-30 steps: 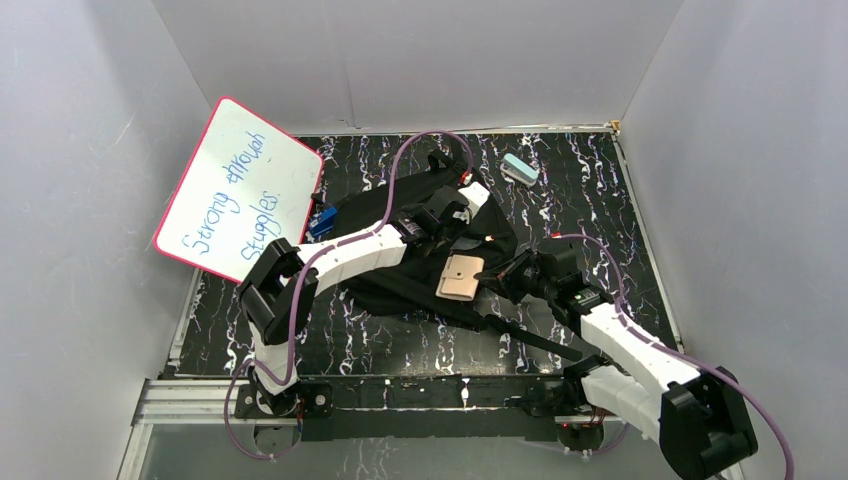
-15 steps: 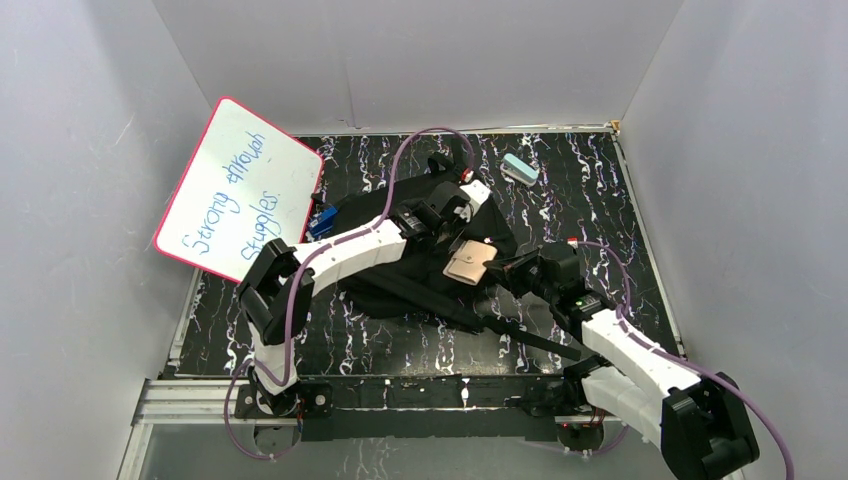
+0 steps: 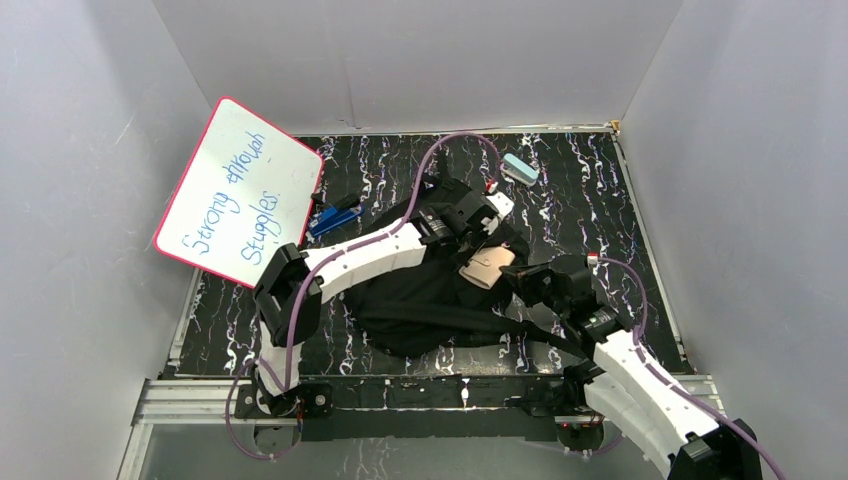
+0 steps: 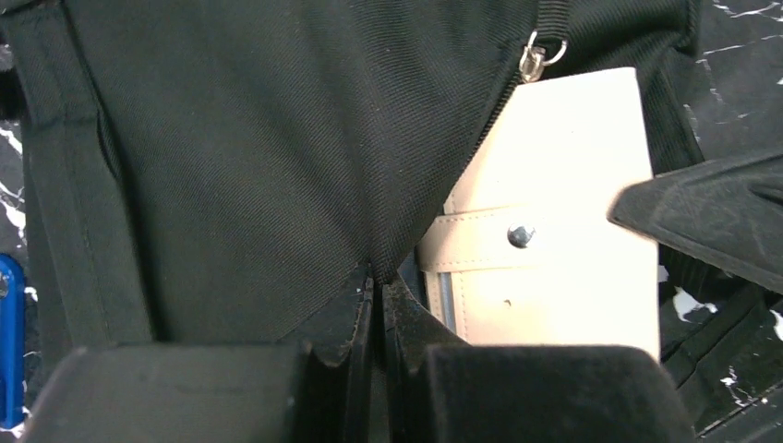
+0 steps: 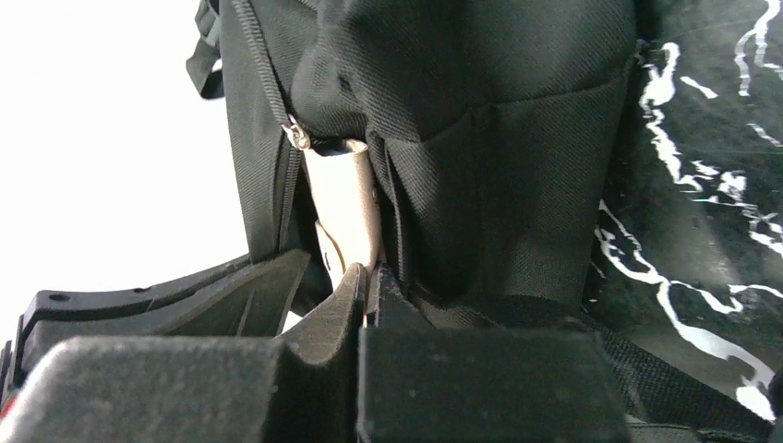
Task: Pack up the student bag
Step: Place the personal item in the student bag.
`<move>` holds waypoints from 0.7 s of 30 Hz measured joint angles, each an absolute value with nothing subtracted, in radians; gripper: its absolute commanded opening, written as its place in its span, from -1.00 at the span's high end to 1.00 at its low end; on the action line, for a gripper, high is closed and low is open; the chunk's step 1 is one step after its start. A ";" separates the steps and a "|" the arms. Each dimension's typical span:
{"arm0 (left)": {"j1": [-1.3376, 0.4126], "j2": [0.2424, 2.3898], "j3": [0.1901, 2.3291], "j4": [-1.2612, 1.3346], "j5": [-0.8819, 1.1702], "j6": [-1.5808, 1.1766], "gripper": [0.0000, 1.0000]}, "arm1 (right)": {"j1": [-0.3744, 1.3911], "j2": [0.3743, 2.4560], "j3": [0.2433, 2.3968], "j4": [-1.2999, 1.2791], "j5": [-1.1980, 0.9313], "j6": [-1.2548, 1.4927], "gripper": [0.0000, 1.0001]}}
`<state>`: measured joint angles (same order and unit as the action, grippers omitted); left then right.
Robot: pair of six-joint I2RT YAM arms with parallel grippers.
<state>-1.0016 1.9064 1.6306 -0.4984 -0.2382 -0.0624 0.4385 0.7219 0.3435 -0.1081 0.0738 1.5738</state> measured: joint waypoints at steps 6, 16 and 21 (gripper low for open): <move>-1.038 1.919 1.652 -0.512 -0.222 -0.076 1.00 | 0.414 0.664 0.321 -0.155 0.087 1.588 1.00; -1.051 1.927 1.654 -0.514 -0.216 -0.080 1.00 | 0.400 0.749 0.295 -0.039 0.050 1.578 1.00; -1.053 1.927 1.654 -0.521 -0.216 -0.080 1.00 | 0.397 0.870 0.296 0.073 -0.008 1.551 1.00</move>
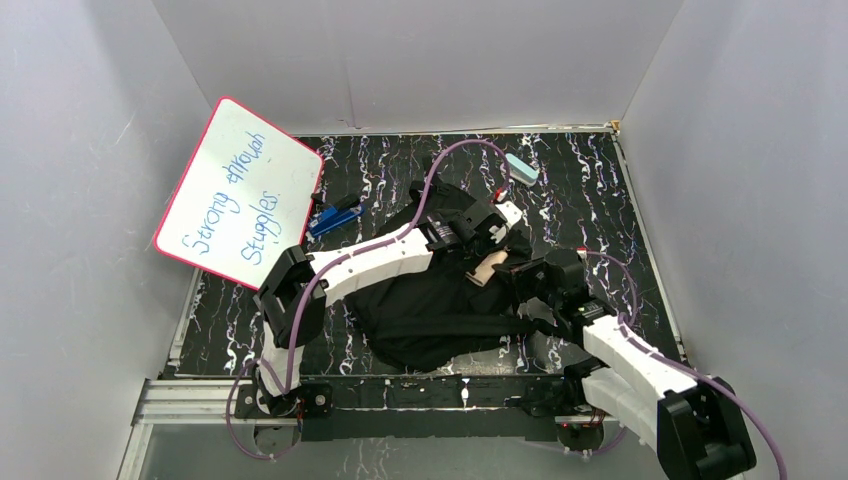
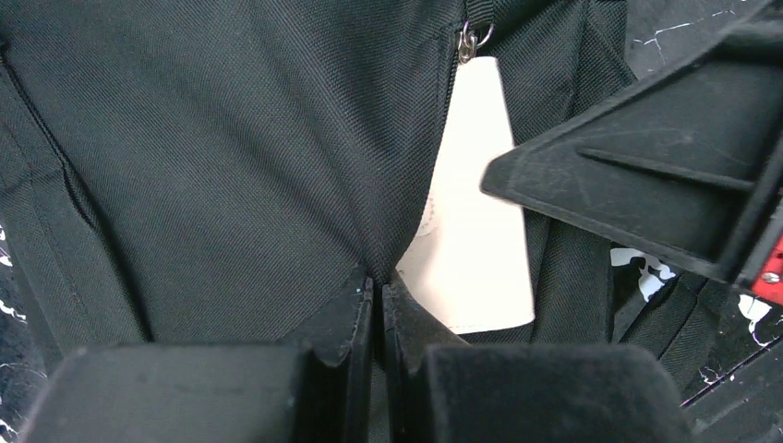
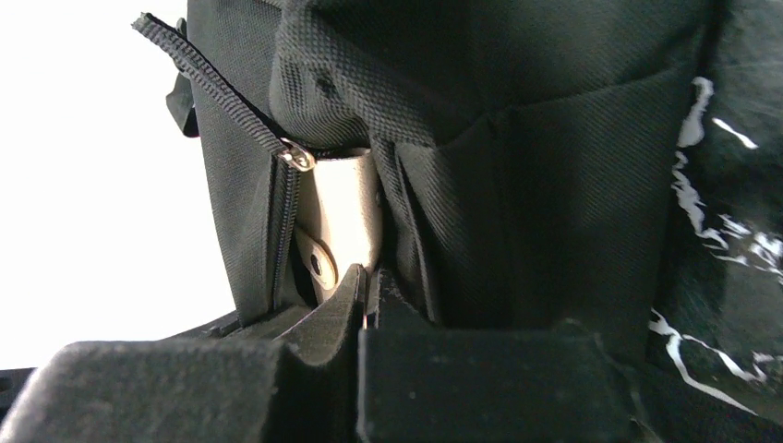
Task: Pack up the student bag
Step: Place the personal item in the student bag.
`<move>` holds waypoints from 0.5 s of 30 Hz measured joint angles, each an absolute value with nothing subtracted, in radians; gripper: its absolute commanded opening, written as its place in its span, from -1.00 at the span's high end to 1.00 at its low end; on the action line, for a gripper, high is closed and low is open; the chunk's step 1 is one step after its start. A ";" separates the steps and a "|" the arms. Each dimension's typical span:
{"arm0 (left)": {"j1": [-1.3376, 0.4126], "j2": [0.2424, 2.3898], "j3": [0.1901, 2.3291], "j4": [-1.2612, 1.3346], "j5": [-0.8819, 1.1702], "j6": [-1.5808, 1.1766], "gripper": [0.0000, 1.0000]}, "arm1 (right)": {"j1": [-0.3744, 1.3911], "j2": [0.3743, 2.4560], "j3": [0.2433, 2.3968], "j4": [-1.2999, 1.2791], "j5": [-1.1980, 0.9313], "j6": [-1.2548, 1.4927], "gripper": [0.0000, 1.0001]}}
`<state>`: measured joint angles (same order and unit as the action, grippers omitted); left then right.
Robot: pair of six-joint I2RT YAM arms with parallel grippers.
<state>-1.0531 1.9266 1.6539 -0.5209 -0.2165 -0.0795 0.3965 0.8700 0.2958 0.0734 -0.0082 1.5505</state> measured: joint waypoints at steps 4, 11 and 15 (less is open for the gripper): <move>-1.054 1.927 1.654 -0.525 -0.216 -0.080 1.00 | 0.393 0.944 0.306 0.150 -0.052 1.519 1.00; -1.060 1.927 1.658 -0.533 -0.199 -0.079 1.00 | 0.393 1.052 0.352 0.264 -0.116 1.427 1.00; -1.066 1.927 1.658 -0.532 -0.176 -0.077 1.00 | 0.393 1.127 0.357 0.350 -0.170 1.378 1.00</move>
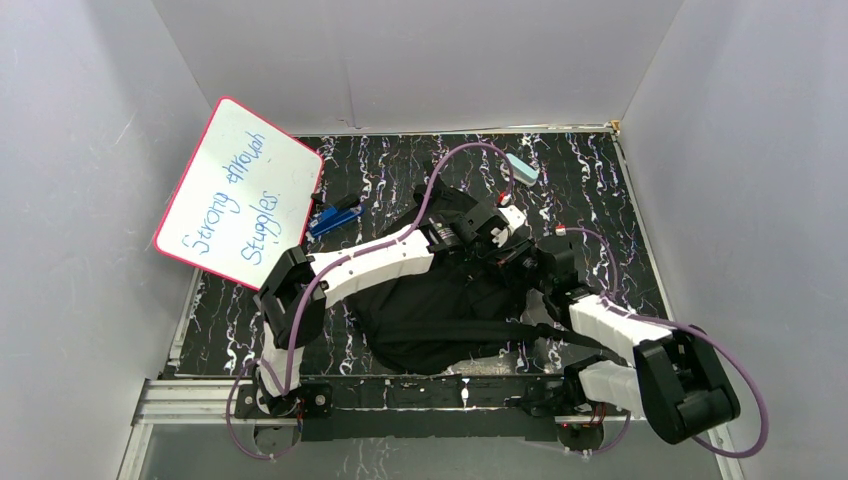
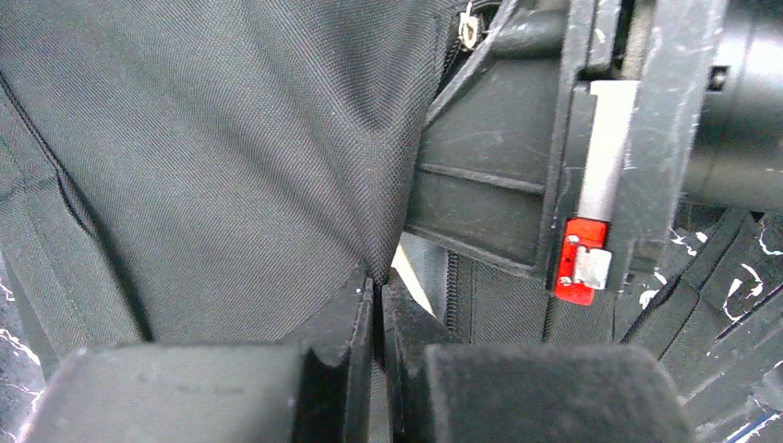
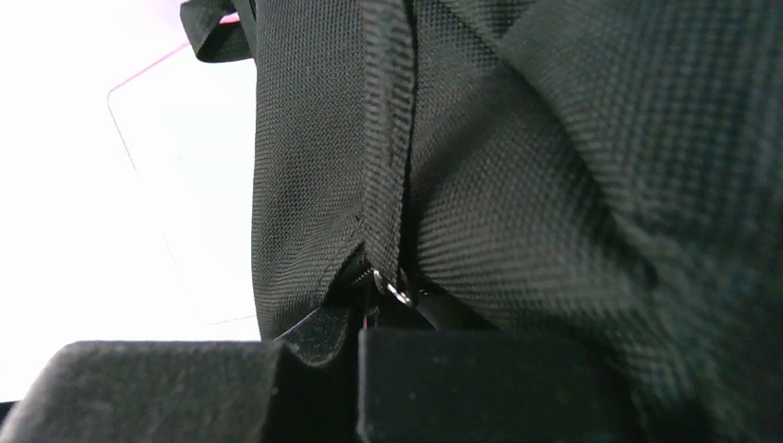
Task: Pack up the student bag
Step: Place the personal item in the student bag.
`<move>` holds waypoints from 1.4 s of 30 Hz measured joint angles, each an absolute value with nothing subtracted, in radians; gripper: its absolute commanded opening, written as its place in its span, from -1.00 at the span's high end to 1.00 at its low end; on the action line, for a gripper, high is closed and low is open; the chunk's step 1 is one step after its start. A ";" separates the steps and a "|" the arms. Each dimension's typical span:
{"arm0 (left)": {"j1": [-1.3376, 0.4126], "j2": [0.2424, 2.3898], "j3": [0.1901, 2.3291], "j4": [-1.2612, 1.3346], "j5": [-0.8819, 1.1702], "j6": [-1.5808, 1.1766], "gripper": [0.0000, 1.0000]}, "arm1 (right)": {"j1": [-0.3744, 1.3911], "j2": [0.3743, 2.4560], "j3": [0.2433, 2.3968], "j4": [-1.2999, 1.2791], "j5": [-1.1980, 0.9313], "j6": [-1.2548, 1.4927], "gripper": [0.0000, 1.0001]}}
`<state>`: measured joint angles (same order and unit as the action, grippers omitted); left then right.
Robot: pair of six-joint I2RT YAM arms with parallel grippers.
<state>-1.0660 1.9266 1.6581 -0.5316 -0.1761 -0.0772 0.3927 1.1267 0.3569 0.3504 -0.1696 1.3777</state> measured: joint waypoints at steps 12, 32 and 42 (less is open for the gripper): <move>-1.060 1.927 1.658 -0.539 -0.175 -0.068 1.00 | 0.386 1.258 0.329 0.598 -0.310 1.313 0.39; -1.065 1.912 1.642 -0.441 -0.073 -0.096 0.03 | 0.388 0.741 0.507 -0.223 0.077 0.868 -0.01; -0.944 1.758 1.506 -0.287 0.164 -0.186 -0.04 | 0.388 0.845 0.734 -0.434 0.286 0.701 -0.07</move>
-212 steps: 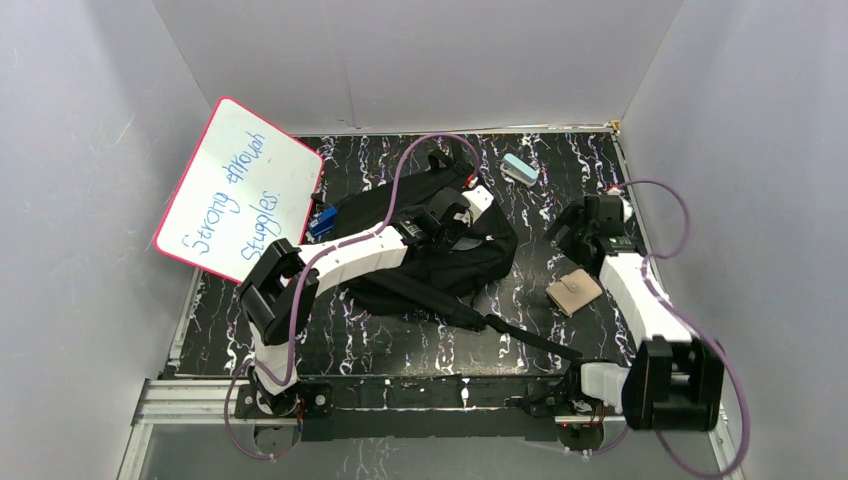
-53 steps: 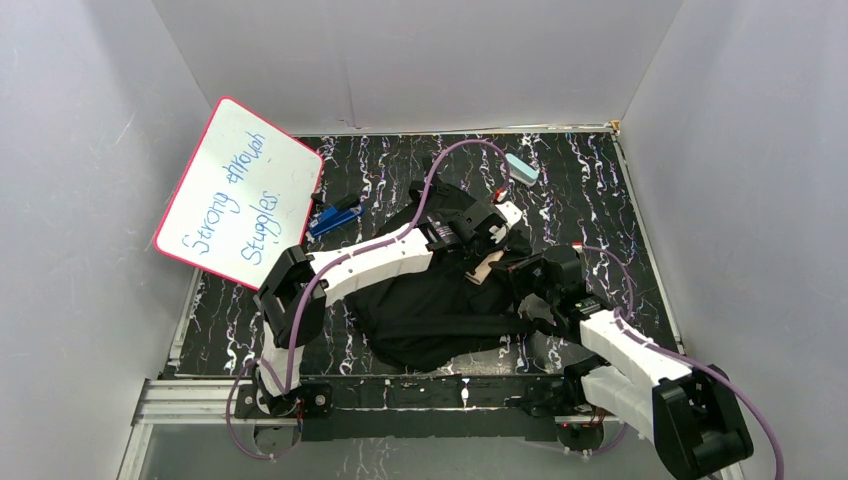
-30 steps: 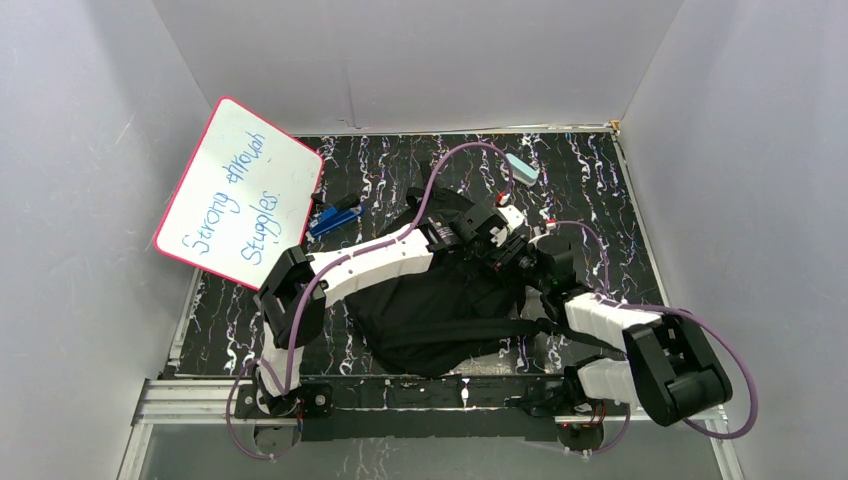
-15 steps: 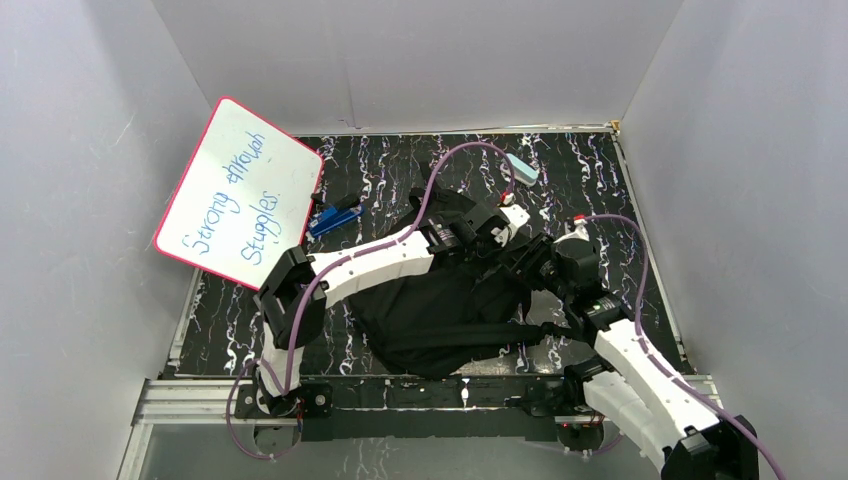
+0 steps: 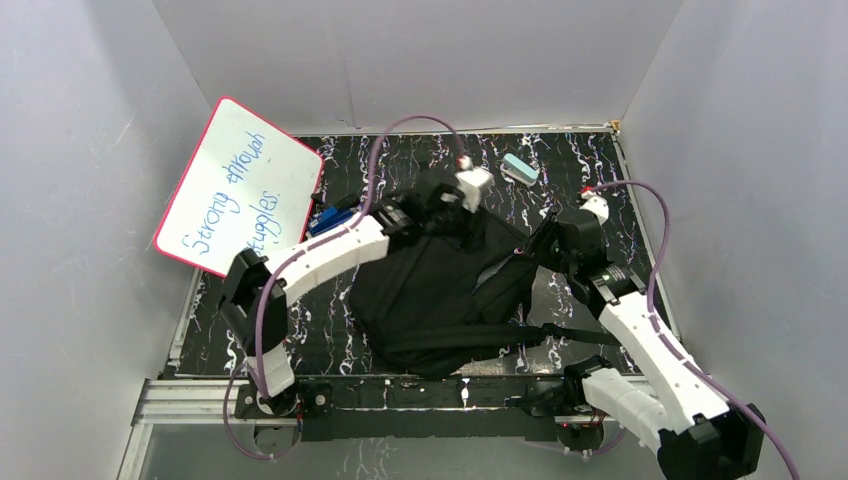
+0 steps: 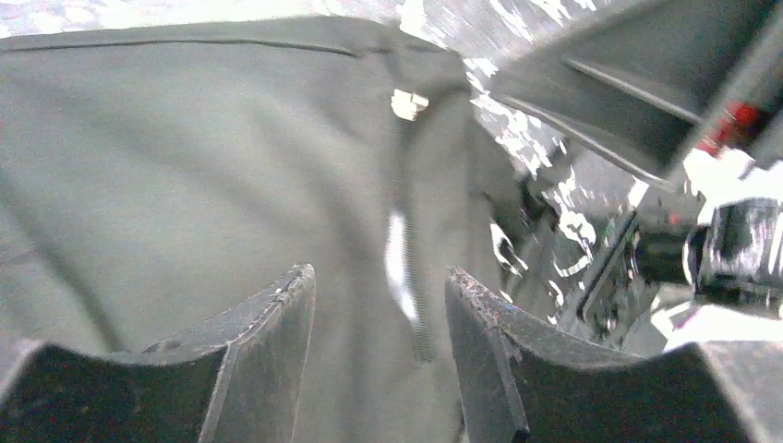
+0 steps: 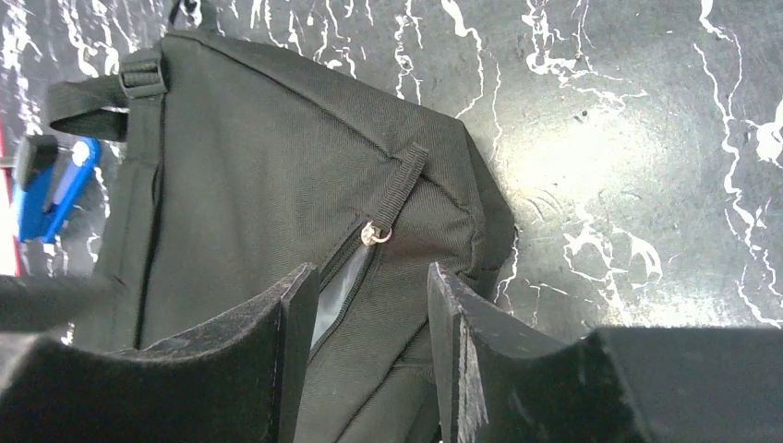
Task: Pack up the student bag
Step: Place the personal item in the student bag, then zip the student bag at the center of the board.
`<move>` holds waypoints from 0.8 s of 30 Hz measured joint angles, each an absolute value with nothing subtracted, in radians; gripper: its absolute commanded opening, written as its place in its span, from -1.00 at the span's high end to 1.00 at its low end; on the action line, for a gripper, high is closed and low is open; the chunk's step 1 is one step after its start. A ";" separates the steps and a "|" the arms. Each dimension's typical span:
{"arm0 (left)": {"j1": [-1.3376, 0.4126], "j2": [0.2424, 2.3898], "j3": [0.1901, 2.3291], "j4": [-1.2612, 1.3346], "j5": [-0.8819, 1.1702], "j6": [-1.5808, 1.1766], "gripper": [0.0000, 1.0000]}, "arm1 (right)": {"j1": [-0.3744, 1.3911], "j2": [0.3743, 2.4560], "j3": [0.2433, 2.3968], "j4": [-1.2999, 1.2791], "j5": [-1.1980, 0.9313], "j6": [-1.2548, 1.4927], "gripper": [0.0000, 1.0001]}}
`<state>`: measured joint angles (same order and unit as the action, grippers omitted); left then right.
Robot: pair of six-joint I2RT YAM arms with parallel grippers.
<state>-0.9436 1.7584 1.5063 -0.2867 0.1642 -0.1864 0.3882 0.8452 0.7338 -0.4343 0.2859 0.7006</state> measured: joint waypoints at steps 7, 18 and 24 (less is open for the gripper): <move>-0.710 1.746 1.406 -0.178 0.241 -0.292 -0.05 | 0.386 0.985 0.817 -0.473 0.267 0.669 0.01; -0.762 1.821 1.378 -0.165 0.297 -0.310 -0.05 | 0.184 1.029 0.777 -0.410 0.150 0.665 -0.09; -0.763 1.821 1.378 -0.165 0.296 -0.305 -0.05 | 0.093 1.063 0.700 -0.279 -0.020 0.665 -0.08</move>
<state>-0.7631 1.8210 1.3785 -0.1646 0.2958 -0.3054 0.0929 1.0634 0.6998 -0.2790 -0.0204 0.6655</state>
